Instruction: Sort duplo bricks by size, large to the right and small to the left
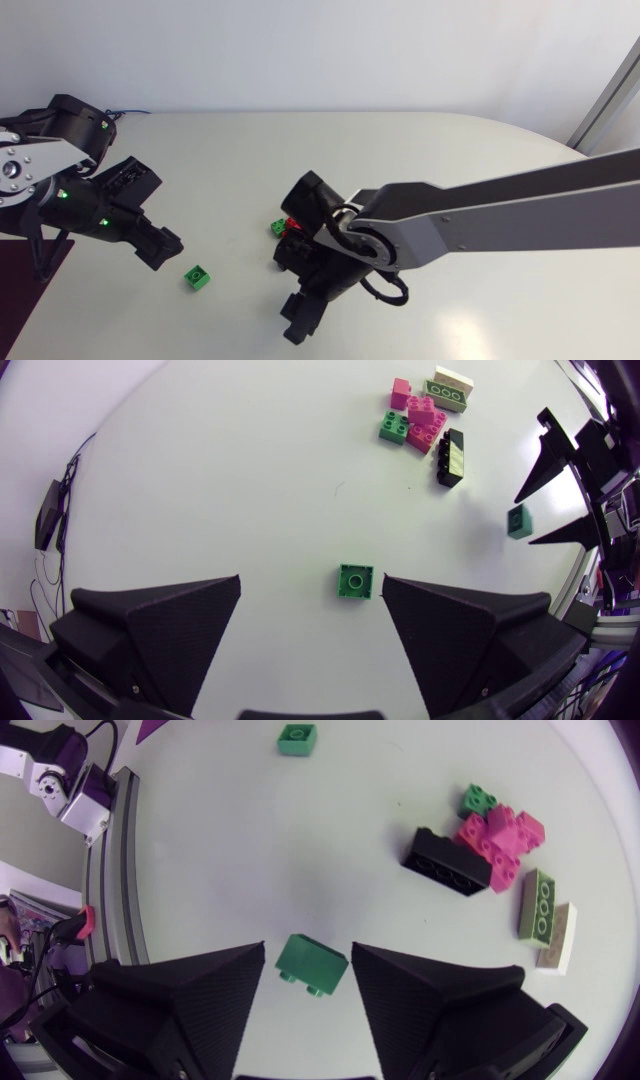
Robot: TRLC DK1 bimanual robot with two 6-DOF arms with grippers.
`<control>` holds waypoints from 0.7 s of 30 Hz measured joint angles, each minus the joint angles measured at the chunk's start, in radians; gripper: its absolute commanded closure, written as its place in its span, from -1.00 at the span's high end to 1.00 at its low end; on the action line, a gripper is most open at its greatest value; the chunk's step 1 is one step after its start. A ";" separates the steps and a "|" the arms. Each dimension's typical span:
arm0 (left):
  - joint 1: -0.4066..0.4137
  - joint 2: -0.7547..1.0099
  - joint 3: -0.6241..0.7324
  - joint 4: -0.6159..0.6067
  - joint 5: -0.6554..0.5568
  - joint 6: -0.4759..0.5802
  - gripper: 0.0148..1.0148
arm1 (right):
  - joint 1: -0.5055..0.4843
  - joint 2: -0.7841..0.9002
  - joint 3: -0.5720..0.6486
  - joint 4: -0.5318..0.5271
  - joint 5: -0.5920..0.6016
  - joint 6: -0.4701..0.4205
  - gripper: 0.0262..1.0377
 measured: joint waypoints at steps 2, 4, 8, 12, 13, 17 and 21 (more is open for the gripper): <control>-0.014 0.000 0.000 0.001 0.003 -0.001 0.94 | 0.002 -0.005 0.019 0.002 -0.001 -0.003 0.93; -0.050 0.003 0.000 0.002 0.003 -0.005 0.94 | -0.025 -0.034 0.018 0.003 -0.001 -0.003 0.93; -0.169 0.057 0.000 0.024 0.008 -0.029 0.94 | -0.142 -0.167 -0.039 0.005 -0.002 -0.008 0.93; -0.291 0.132 0.002 -0.003 0.062 -0.061 0.94 | -0.269 -0.323 -0.149 0.006 -0.004 -0.030 0.93; -0.327 0.138 0.002 -0.021 0.077 -0.069 0.94 | -0.300 -0.359 -0.182 0.005 -0.009 -0.038 0.93; -0.433 0.140 0.002 -0.049 0.097 -0.084 0.94 | -0.393 -0.472 -0.293 0.004 -0.031 -0.074 0.93; -0.455 0.142 -0.013 -0.064 0.123 -0.084 0.94 | -0.466 -0.552 -0.370 0.000 -0.064 -0.108 0.93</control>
